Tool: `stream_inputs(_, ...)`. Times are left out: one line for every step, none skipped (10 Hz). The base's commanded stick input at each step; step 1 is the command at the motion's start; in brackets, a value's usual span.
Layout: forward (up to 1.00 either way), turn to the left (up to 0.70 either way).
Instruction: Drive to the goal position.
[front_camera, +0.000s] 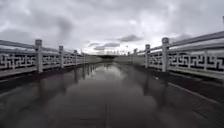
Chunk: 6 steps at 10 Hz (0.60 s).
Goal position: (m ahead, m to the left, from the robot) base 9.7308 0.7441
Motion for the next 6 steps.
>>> stream_inputs(0.68,0.00)
stream_inputs(0.68,0.00)
stream_inputs(0.68,0.00)
stream_inputs(0.68,0.00)
stream_inputs(0.67,0.00)
stream_inputs(0.66,0.00)
